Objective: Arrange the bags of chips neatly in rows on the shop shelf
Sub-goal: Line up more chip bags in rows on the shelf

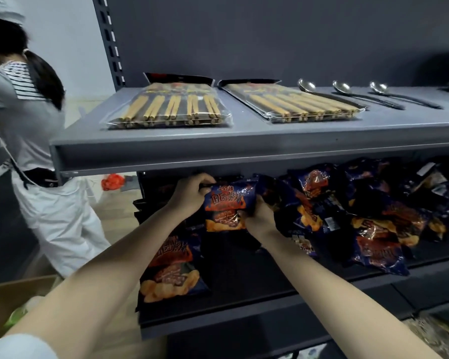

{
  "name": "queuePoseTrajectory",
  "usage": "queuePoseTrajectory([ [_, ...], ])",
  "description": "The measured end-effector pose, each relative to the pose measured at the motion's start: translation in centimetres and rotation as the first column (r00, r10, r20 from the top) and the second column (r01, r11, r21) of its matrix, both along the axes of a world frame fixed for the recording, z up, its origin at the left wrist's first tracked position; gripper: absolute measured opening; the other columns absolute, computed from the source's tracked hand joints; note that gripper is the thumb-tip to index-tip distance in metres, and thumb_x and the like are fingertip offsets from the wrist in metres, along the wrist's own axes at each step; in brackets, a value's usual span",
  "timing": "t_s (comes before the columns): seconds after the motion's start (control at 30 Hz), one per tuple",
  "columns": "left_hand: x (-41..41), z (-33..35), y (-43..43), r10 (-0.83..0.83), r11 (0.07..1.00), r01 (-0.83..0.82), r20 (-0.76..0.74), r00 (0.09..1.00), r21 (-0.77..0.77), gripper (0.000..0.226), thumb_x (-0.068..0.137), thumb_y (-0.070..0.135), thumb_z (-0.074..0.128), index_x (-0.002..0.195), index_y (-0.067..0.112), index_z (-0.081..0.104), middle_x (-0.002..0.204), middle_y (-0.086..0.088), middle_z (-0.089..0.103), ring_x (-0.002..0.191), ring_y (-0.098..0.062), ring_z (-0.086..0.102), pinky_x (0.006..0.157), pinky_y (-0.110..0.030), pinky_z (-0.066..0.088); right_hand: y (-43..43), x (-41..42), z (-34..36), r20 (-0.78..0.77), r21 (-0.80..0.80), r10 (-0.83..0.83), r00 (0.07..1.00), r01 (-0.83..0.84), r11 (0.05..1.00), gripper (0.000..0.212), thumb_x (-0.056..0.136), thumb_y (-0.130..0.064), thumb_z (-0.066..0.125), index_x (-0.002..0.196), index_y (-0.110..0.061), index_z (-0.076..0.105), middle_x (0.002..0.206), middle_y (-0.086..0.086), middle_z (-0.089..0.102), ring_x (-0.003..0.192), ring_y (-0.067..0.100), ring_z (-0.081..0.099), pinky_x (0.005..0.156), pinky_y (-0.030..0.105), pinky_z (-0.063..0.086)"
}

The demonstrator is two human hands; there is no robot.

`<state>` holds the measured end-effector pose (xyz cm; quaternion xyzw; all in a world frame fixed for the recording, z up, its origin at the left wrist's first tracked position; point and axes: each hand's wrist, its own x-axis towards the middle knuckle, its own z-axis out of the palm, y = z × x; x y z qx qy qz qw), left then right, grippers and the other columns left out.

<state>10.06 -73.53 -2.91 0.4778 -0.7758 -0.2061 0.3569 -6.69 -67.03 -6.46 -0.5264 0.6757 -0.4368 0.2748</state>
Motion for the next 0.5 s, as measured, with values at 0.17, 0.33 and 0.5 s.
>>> queuePoseTrajectory([
  [0.17,0.0,-2.4,-1.0,0.061,0.993,-0.038,0.201,0.978,-0.116,0.029,0.089,-0.004,0.053,0.116,0.005,0.062,0.118,-0.013,0.062,0.102,-0.020,0.062,0.074,-0.008,0.035,-2.0,0.1,-1.7,-0.018,0.093,0.021,1.000,-0.019,0.995,0.055,0.088,-0.005,0.057,0.138,-0.010,0.032,0.129,0.013,0.055,0.121,0.029,0.050,0.085,0.019,0.036],
  [0.33,-0.3,-3.6,-2.4,0.049,0.993,-0.012,0.322,0.945,-0.114,0.030,0.087,-0.006,0.052,0.113,0.004,0.062,0.116,-0.017,0.059,0.097,-0.027,0.064,0.085,-0.033,0.051,-3.5,0.1,-3.5,-0.024,0.180,0.028,0.999,-0.023,0.983,0.054,0.089,-0.011,0.055,0.137,-0.009,0.031,0.130,0.017,0.054,0.120,0.033,0.051,0.092,0.028,0.040],
  [0.5,-0.6,-3.5,-3.3,0.101,0.990,-0.056,0.374,0.922,-0.131,0.028,0.087,-0.004,0.052,0.112,0.004,0.062,0.113,-0.016,0.062,0.096,-0.027,0.062,0.083,-0.036,0.051,-4.5,0.6,-4.8,-0.023,0.183,-0.015,1.000,0.019,0.983,0.044,0.090,-0.010,0.051,0.132,-0.006,0.035,0.125,0.019,0.055,0.116,0.035,0.052,0.084,0.027,0.038],
])
